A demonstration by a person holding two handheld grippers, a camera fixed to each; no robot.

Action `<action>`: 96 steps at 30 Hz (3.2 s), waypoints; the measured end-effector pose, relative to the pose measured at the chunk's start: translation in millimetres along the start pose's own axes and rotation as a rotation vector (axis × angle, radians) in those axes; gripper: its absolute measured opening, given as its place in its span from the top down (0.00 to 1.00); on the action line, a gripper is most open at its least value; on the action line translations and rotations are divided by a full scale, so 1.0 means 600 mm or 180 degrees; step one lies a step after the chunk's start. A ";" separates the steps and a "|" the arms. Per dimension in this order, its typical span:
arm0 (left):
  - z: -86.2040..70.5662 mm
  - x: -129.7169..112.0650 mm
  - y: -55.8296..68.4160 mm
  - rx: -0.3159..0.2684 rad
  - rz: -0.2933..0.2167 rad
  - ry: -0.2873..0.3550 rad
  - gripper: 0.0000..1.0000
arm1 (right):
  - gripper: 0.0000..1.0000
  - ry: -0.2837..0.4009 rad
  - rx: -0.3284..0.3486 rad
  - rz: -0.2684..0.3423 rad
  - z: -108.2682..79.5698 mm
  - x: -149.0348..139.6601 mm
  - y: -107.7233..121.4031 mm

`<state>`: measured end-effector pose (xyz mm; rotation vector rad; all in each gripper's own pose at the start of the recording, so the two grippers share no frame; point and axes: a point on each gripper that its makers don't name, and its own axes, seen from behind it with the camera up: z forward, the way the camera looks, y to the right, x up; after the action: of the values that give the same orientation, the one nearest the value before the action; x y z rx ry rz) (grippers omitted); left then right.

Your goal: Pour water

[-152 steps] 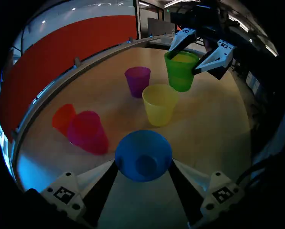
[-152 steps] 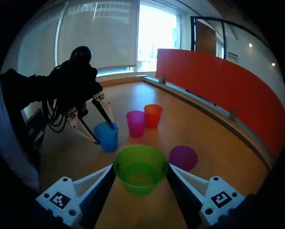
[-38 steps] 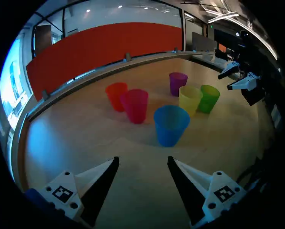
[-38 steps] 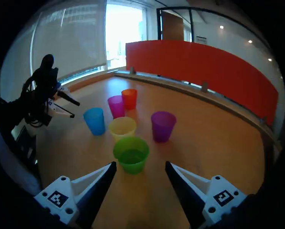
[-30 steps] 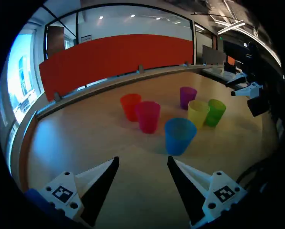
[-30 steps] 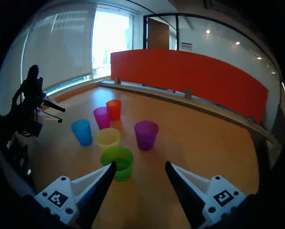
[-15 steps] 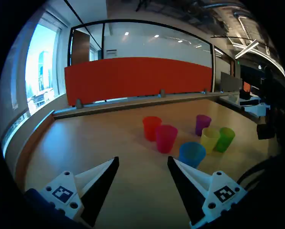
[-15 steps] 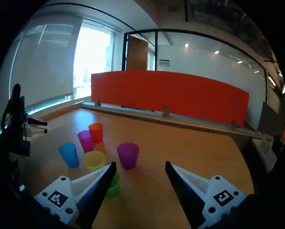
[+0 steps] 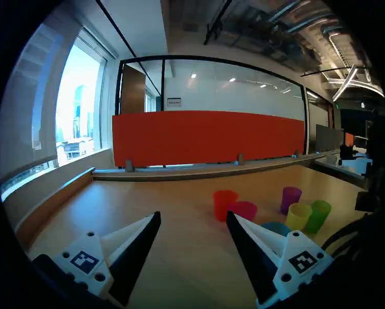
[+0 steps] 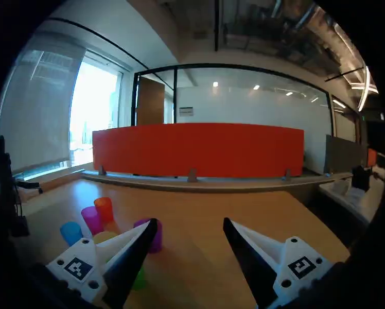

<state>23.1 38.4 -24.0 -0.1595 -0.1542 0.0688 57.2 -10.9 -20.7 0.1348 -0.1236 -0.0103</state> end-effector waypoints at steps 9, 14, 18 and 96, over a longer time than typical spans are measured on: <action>0.008 0.011 -0.021 0.0264 -0.0003 0.0245 0.06 | 0.01 0.0217 -0.0354 -0.0097 -0.002 0.003 0.022; 0.009 0.012 -0.031 0.0368 -0.0007 0.0344 0.06 | 0.01 0.0306 -0.0533 -0.0134 -0.009 0.008 0.045; 0.010 0.011 -0.038 0.0451 0.0012 0.0397 0.06 | 0.01 0.0346 -0.0653 -0.0064 -0.014 0.012 0.066; 0.038 -0.062 -0.059 0.0521 -0.0053 0.0425 0.06 | 0.01 0.0358 -0.0711 -0.0114 -0.018 0.029 0.046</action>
<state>-15.0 3.8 -1.6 0.0007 -0.0164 0.0536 75.7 17.9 -25.7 -0.0856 -0.0073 -0.0522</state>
